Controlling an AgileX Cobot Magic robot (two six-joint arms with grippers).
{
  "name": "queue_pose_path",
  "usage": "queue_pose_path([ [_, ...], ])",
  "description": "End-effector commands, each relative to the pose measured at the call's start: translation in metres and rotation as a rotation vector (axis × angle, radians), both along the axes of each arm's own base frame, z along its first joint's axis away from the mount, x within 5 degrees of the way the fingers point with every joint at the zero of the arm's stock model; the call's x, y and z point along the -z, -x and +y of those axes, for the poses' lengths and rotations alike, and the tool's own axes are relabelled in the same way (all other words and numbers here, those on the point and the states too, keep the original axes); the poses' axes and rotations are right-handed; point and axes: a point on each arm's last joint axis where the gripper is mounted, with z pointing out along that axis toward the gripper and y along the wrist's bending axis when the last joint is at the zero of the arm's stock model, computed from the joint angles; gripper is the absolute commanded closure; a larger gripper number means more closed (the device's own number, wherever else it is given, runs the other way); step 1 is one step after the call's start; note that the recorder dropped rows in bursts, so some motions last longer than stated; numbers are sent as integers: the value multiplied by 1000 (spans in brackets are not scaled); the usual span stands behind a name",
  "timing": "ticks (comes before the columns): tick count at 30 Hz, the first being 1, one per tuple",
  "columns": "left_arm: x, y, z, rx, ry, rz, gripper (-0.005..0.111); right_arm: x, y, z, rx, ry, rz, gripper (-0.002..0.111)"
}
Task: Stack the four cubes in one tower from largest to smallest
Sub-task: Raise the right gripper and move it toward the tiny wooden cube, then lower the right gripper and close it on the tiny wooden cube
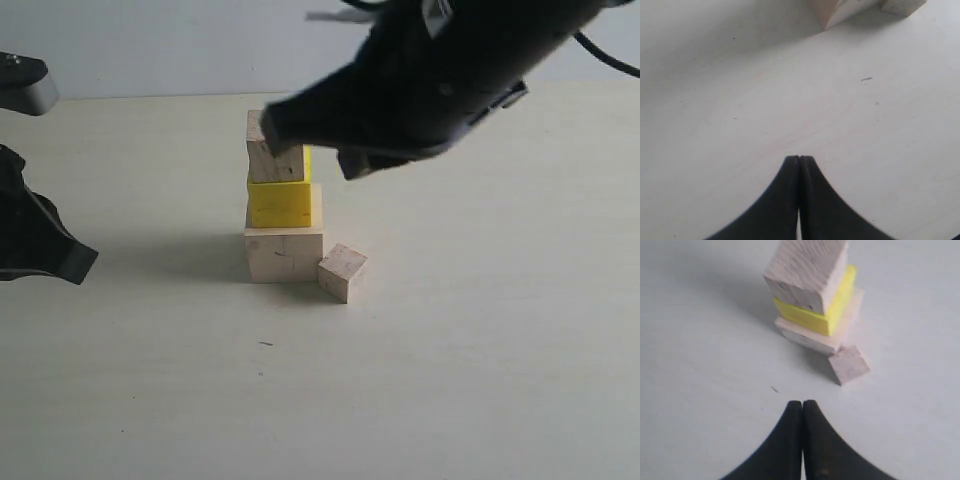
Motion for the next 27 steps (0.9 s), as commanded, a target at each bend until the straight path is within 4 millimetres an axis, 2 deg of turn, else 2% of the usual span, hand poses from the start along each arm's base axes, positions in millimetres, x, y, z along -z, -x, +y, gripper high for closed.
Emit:
queue_pose_path([
  [1, 1, 1, -1, -1, 14, 10, 107, 30, -2, -20, -14, 128, 1, 108],
  [8, 1, 3, -1, 4, 10, 28, 107, 78, -18, -26, -11, 148, 81, 108],
  [13, 1, 3, -1, 8, 8, 34, 107, 99, -30, -22, -84, 93, 140, 108],
  [16, 2, 4, 0, 8, 6, 38, 107, 115, -41, -29, -163, 120, 178, 108],
  [19, 2, 4, 0, 17, 1, 39, 107, 116, -49, -38, -169, 120, 156, 108],
  [22, 2, 4, 0, 31, -5, 39, 107, 119, -41, -42, -269, 81, 143, 108],
  [24, 2, 5, 0, 31, -5, 41, 107, 131, -27, -43, -337, 32, 157, 108],
  [27, 2, 4, 0, 36, -5, 35, 107, 135, -30, -42, -297, -6, 69, 108],
])
